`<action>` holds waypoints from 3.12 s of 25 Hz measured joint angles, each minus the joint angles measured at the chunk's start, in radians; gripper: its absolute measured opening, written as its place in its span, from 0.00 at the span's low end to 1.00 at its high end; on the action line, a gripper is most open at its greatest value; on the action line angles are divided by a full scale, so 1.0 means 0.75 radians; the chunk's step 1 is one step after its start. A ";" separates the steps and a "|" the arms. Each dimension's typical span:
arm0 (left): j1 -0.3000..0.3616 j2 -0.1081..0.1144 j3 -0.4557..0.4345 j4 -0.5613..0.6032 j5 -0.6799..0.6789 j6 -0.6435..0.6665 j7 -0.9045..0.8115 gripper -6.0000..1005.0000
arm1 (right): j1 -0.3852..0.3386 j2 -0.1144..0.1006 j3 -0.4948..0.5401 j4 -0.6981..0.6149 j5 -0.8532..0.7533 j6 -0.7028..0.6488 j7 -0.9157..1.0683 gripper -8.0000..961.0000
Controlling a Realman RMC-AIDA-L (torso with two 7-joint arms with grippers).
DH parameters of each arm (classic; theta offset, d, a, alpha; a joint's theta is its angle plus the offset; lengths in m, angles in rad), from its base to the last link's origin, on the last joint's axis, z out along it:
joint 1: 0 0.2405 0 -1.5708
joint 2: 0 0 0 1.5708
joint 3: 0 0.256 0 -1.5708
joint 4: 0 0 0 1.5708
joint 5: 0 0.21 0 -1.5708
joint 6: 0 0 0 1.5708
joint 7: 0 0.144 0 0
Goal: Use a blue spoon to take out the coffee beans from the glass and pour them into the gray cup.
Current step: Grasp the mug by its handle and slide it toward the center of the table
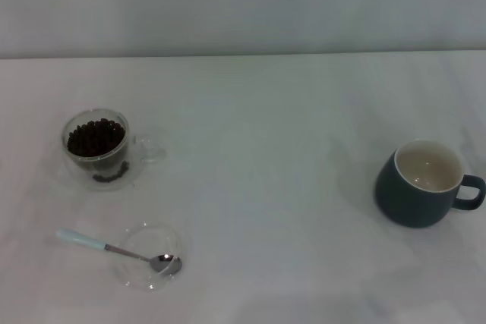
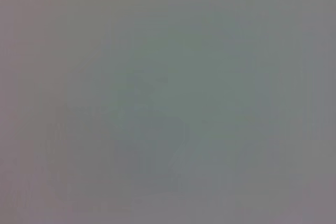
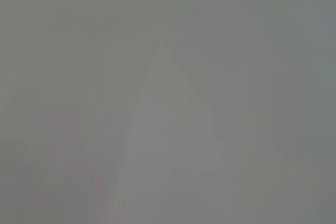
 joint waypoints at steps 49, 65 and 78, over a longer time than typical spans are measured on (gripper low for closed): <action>0.078 0.001 0.000 -0.017 0.011 0.090 0.000 0.71 | -0.280 -0.001 -0.228 -0.039 -0.014 0.040 0.129 0.65; 0.091 0.003 0.000 -0.008 0.012 0.099 0.000 0.71 | -0.258 0.012 -0.396 0.041 -0.033 0.305 0.125 0.66; 0.091 0.005 0.000 -0.004 0.011 0.103 0.000 0.71 | -0.214 0.016 -0.399 0.028 -0.044 0.486 0.125 0.65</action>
